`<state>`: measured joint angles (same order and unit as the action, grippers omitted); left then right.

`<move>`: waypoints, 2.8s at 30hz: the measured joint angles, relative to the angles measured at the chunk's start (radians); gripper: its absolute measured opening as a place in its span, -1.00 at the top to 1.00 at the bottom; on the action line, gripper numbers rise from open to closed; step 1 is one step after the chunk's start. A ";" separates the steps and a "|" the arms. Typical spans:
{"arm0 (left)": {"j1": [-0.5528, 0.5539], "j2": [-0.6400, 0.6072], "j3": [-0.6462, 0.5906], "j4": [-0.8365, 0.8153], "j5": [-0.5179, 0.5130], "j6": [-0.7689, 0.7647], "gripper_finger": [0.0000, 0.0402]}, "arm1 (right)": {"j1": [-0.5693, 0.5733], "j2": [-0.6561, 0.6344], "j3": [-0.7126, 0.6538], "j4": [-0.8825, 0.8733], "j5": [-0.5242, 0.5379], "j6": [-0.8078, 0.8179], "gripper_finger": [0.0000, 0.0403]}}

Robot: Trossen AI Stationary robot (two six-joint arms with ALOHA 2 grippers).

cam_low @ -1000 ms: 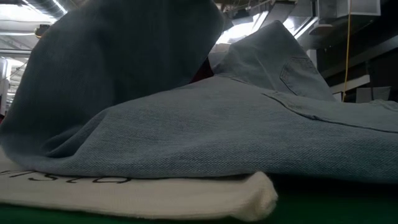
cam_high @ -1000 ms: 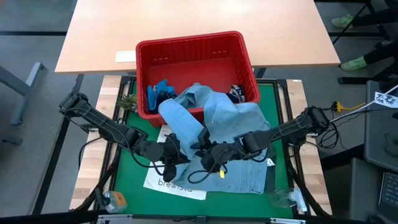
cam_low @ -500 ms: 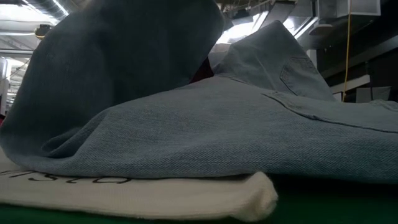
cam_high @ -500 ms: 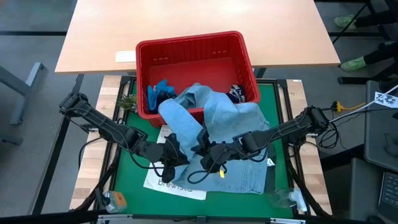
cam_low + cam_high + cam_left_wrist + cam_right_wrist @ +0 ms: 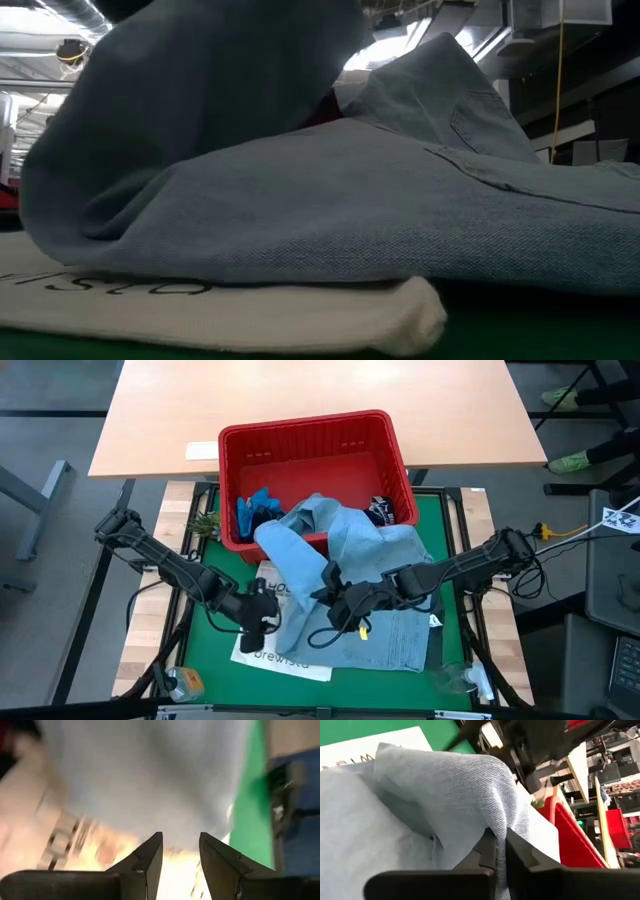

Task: Fold Laundry from Bin
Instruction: Fold the light blue jeans

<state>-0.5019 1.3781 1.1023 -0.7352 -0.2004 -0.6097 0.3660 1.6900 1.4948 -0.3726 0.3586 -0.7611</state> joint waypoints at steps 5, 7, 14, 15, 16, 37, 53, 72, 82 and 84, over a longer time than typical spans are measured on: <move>-0.021 0.000 0.000 -0.159 -0.017 -0.092 0.40 | 0.000 0.000 0.000 -0.006 -0.019 0.020 0.93; -0.024 0.000 0.000 -0.203 -0.027 -0.134 0.40 | 0.000 0.000 0.000 -0.020 -0.029 0.021 0.96; -0.022 -0.004 0.000 -0.224 -0.131 -0.110 0.40 | 0.000 0.000 0.000 -0.049 -0.038 0.038 0.91; -0.022 -0.010 0.000 -0.224 -0.130 -0.088 0.40 | 0.000 0.000 0.000 -0.049 -0.039 0.044 0.90; -0.022 -0.020 0.000 -0.224 -0.131 -0.074 0.40 | 0.000 0.000 0.000 -0.050 -0.038 0.047 0.90; -0.012 -0.283 0.000 -0.169 -0.600 0.113 0.39 | 0.000 0.000 0.000 -0.040 -0.065 0.049 0.93; 0.124 -0.206 -0.001 -0.169 -0.571 0.285 0.39 | 0.000 0.000 0.000 -0.041 -0.065 0.048 0.93; 0.253 -0.199 -0.001 -0.170 -0.469 0.457 0.39 | 0.000 0.000 0.000 -0.042 -0.065 0.048 0.92; 0.324 -0.199 -0.001 -0.170 -0.379 0.491 0.39 | 0.000 0.000 0.000 -0.041 -0.064 0.048 0.92; 0.335 -0.199 -0.001 -0.170 -0.376 0.491 0.40 | 0.000 0.000 0.000 -0.041 -0.064 0.048 0.92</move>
<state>-0.1664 1.1790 1.1015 -0.9050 -0.5762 -0.1192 0.3660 1.6897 1.4952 -0.4137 0.2943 -0.7132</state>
